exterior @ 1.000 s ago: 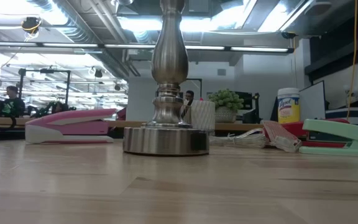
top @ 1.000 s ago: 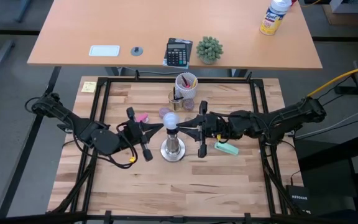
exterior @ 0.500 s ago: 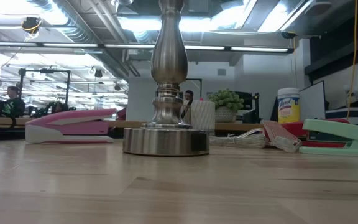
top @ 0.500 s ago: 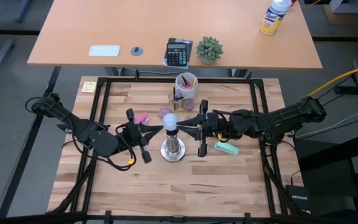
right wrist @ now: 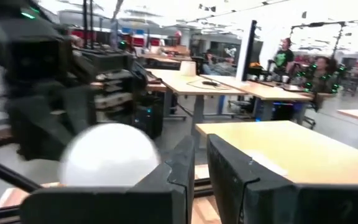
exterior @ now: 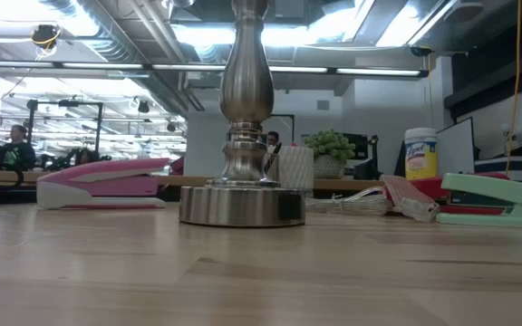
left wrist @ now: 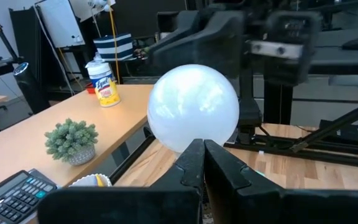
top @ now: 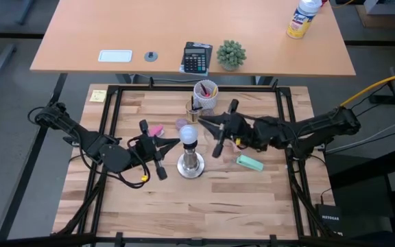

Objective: Screw lightbulb
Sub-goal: Insert the lightbulb into the lamp socket

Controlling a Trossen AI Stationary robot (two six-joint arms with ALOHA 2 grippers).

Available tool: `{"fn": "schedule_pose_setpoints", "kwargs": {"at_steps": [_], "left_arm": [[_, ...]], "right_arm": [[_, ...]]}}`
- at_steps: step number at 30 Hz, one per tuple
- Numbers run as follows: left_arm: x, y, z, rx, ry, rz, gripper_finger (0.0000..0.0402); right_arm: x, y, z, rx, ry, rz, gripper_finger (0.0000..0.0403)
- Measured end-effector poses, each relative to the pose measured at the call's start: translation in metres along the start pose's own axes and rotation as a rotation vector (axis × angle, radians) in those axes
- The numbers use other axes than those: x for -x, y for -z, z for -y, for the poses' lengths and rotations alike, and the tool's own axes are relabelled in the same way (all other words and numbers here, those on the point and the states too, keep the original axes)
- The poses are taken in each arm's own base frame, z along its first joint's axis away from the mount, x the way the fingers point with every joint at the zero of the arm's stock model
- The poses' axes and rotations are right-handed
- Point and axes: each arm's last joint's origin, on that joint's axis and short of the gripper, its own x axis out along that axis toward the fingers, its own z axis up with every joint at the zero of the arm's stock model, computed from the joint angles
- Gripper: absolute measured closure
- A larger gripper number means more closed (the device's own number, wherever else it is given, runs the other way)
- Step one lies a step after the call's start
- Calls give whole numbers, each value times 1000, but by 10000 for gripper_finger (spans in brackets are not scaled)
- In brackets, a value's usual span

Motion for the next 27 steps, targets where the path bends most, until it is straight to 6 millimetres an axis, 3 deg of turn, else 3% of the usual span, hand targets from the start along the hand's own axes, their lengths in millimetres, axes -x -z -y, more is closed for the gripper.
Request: {"fn": "schedule_pose_setpoints", "kwargs": {"at_steps": [5,27], "left_arm": [[0,0,0,3,0,0,400],[0,0,0,2,-5,0,400]], "right_arm": [[-7,3,10,-17,-6,-5,355],[-7,9,3,-75,-164,-50,355]]}}
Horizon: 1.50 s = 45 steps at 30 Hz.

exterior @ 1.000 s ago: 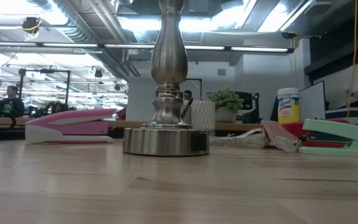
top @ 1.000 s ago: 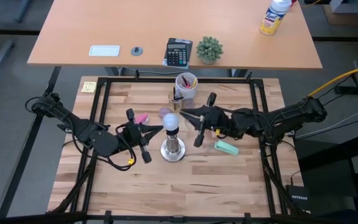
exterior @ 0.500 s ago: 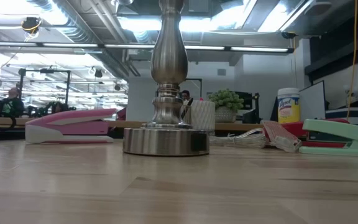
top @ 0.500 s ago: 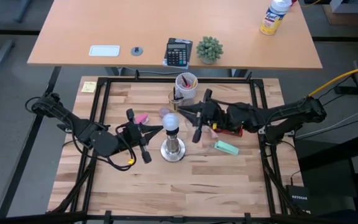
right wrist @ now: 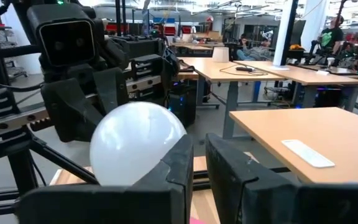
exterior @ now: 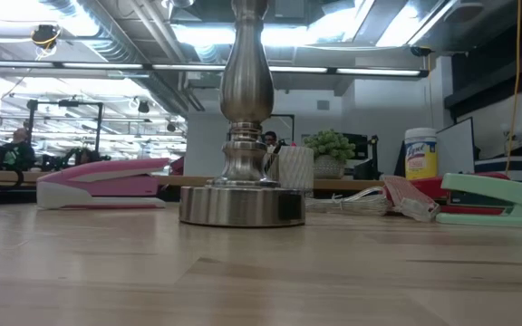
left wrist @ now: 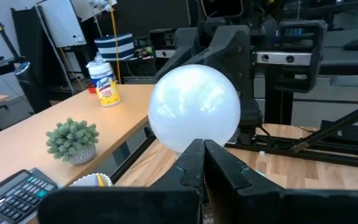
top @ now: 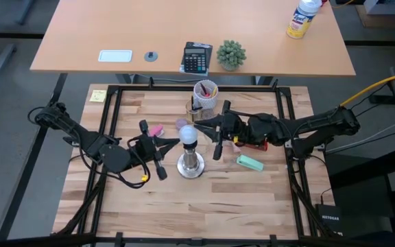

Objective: Screw lightbulb
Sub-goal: Insert the lightbulb into the lamp socket

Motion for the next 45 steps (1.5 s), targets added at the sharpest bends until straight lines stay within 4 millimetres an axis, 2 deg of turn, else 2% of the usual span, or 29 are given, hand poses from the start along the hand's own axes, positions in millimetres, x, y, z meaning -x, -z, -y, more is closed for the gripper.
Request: {"fn": "schedule_pose_setpoints", "kwargs": {"at_steps": [12,45], "left_arm": [[0,0,-1,0,-34,1,400],[0,0,-1,18,-40,2,400]], "right_arm": [[6,-1,-15,-4,-19,0,355],[6,0,-13,-20,54,-6,355]]}}
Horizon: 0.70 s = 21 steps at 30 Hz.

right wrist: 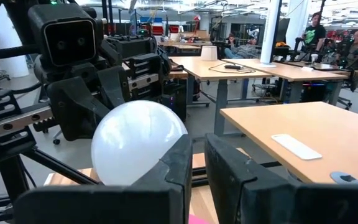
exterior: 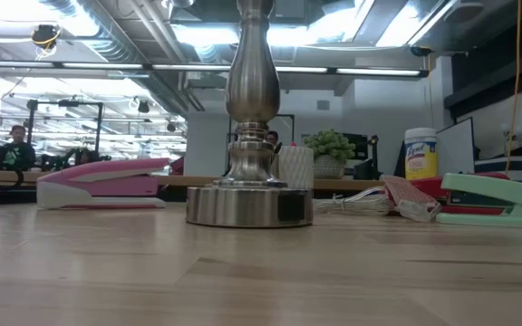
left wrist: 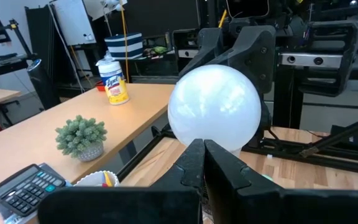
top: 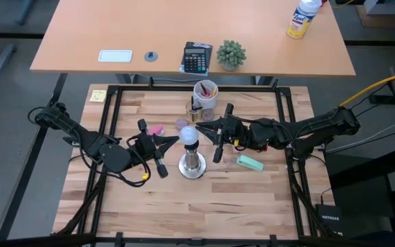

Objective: Screw lightbulb
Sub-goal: Insert the lightbulb into the lamp socket

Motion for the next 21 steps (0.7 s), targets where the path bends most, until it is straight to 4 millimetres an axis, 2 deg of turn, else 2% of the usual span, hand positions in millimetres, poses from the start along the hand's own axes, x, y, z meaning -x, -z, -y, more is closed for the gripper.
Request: {"fn": "schedule_pose_setpoints", "kwargs": {"at_steps": [21], "left_arm": [[11,0,8,28,85,0,400]], "right_arm": [[0,0,0,1,3,1,355]]}}
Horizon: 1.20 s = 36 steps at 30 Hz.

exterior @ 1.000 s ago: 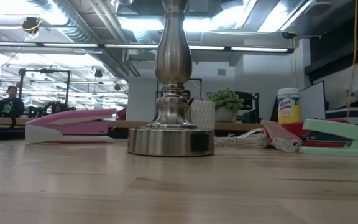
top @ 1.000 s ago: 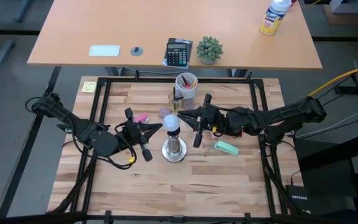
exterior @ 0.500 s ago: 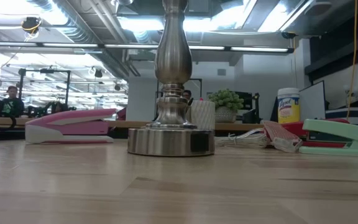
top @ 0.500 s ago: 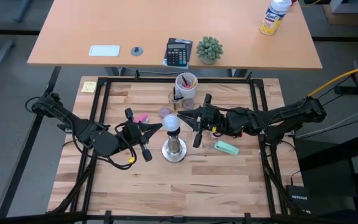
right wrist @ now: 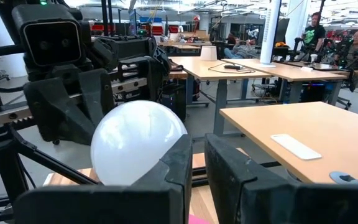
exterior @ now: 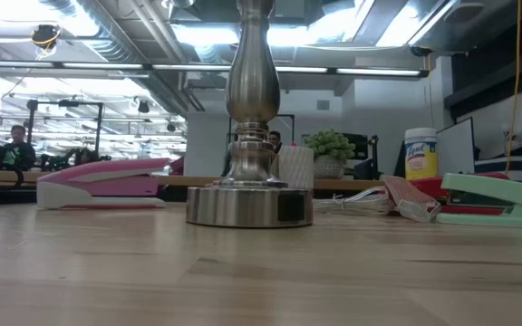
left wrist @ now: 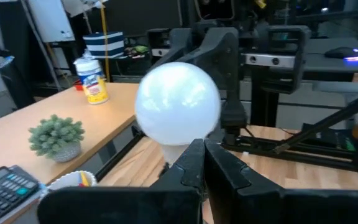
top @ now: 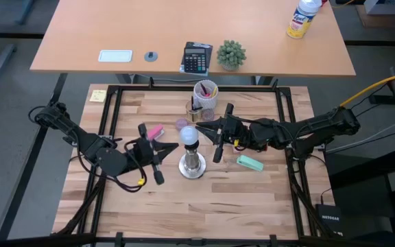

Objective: Screw lightbulb
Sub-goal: Insert the lightbulb into the lamp socket

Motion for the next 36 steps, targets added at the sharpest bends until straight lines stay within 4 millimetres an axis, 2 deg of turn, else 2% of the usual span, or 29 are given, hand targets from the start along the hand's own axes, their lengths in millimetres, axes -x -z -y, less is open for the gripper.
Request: {"fn": "schedule_pose_setpoints", "kwargs": {"at_steps": [15,36], "left_arm": [[-16,5,0,12,-17,-15,400],[-17,5,-2,3,-55,-14,400]], "right_arm": [[0,0,0,0,-8,0,355],[0,1,-1,2,-62,-13,355]]}}
